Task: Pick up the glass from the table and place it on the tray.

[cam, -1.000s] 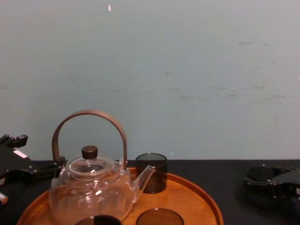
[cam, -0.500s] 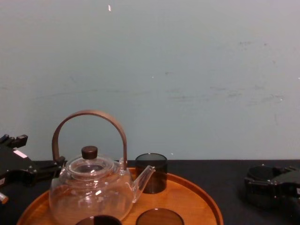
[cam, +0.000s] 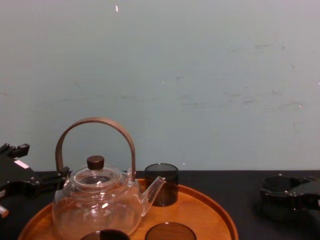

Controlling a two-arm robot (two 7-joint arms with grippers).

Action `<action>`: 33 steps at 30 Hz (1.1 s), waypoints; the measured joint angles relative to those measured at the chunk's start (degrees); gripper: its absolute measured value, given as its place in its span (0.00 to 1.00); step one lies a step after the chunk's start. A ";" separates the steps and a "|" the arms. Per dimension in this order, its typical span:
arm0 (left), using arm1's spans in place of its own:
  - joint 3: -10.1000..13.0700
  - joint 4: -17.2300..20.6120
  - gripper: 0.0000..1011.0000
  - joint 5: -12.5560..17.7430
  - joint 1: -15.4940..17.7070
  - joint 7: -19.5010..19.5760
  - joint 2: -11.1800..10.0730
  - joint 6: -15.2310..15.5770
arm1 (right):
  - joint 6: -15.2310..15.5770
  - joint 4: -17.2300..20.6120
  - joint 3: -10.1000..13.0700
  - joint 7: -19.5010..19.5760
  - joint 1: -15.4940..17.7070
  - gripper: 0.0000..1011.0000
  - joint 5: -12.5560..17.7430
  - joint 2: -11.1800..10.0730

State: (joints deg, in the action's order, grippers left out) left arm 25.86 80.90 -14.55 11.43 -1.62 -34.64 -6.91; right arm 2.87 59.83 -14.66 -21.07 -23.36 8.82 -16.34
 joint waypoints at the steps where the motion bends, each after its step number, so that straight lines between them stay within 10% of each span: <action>1: 0.00 0.00 1.00 0.00 0.00 0.00 0.00 0.00 | 0.08 0.48 -0.03 -0.12 0.20 0.91 0.03 -0.11; 33: 0.00 0.00 1.00 0.00 0.00 0.00 0.00 0.00 | 4.12 19.69 -4.44 -2.10 7.05 0.91 1.73 -4.16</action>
State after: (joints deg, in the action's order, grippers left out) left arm 25.86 80.90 -14.55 11.43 -1.62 -34.64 -6.91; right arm 6.99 79.52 -19.09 -23.17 -16.32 10.55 -20.50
